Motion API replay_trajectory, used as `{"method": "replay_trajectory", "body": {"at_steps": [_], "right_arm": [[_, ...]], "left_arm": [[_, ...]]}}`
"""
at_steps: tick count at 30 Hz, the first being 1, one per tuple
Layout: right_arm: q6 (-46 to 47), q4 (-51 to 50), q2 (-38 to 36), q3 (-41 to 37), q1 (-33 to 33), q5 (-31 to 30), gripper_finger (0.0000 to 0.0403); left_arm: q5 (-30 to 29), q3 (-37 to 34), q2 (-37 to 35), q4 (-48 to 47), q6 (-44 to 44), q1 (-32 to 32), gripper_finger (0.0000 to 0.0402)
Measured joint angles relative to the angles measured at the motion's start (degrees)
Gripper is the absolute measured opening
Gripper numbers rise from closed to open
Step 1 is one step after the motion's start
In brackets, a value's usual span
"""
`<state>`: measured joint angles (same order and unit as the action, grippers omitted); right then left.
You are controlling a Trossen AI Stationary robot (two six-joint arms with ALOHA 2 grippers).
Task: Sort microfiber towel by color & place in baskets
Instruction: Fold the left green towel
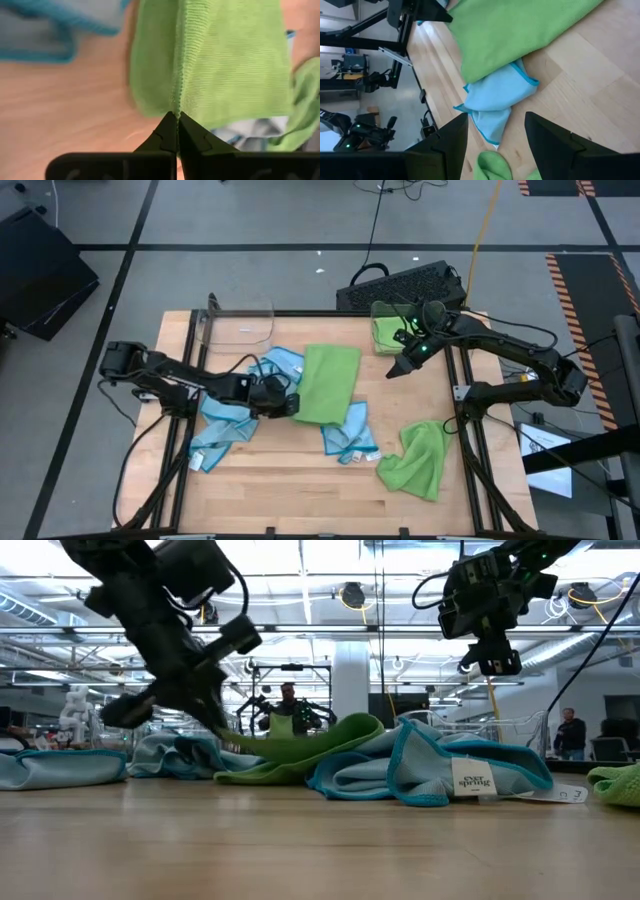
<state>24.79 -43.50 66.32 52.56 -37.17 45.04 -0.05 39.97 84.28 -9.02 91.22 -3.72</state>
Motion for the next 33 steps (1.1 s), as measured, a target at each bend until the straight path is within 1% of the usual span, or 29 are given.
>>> {"method": "replay_trajectory", "body": {"at_steps": [7,14,17,23,26,29,33], "right_arm": [[0.74,2.05,0.00,0.00,0.00,-0.04,0.0190],[2.10,1.88,0.00,0.00,0.00,-0.02,0.0190],[2.24,1.87,0.00,0.02,0.02,-0.02,0.0189],[3.05,1.98,0.02,0.04,0.02,-0.08,0.0189],[3.91,2.11,0.02,0.07,0.29,-0.94,0.0189],[5.47,2.15,0.02,0.07,1.14,-2.93,0.0189],[6.06,2.24,0.02,0.07,3.49,-3.04,0.0189]], "left_arm": [[-0.11,0.00,0.58,-0.67,-1.55,-0.50,0.0003],[-1.05,0.00,0.66,-5.51,-1.53,-0.51,0.0010],[-1.30,0.00,0.66,-5.33,-2.18,-0.51,0.0038],[-0.64,0.00,0.66,-6.36,-1.24,-0.49,0.0129],[0.79,0.00,0.54,-6.60,-1.29,-0.05,0.0164],[5.23,0.00,-0.25,-4.80,-3.98,0.60,0.0181],[11.55,-0.01,-1.20,-5.16,-11.09,1.43,0.0171]]}}
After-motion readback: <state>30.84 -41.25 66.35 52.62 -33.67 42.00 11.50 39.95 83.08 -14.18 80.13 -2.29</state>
